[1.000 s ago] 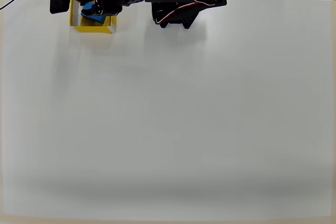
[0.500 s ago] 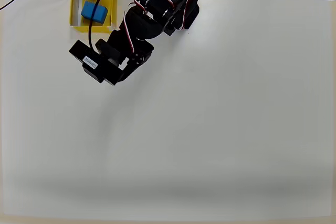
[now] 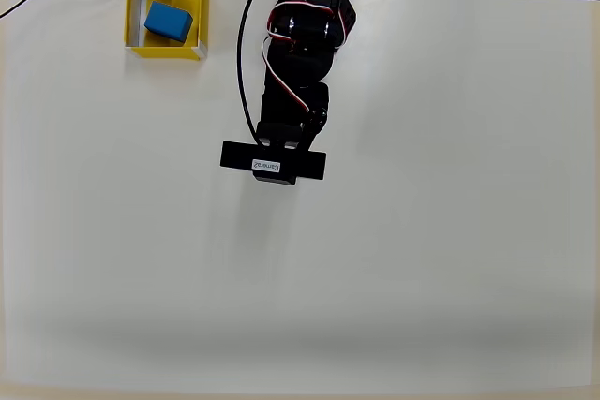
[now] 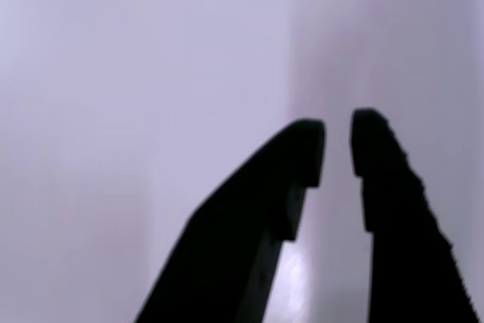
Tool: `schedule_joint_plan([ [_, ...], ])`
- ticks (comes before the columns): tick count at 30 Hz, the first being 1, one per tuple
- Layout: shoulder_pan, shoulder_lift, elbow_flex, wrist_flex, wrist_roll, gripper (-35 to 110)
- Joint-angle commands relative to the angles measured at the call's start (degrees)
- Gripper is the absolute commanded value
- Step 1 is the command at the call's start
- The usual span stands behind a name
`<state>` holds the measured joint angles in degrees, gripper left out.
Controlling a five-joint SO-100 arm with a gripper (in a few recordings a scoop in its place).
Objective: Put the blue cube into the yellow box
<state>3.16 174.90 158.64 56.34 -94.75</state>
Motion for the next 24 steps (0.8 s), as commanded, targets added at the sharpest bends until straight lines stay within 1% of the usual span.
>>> schedule_joint_plan([
  [1, -2.9, 5.6, 3.1, 4.7, -0.5, 0],
  [12, -5.4, 15.6, 14.2, 14.6, 1.1, 0],
  [15, -5.4, 16.6, 16.8, 16.4, 0.6, 0],
  [20, -4.7, 16.7, 21.1, 15.8, -0.3, 0],
  [24, -4.7, 16.7, 21.5, 20.5, -1.9, 0],
])
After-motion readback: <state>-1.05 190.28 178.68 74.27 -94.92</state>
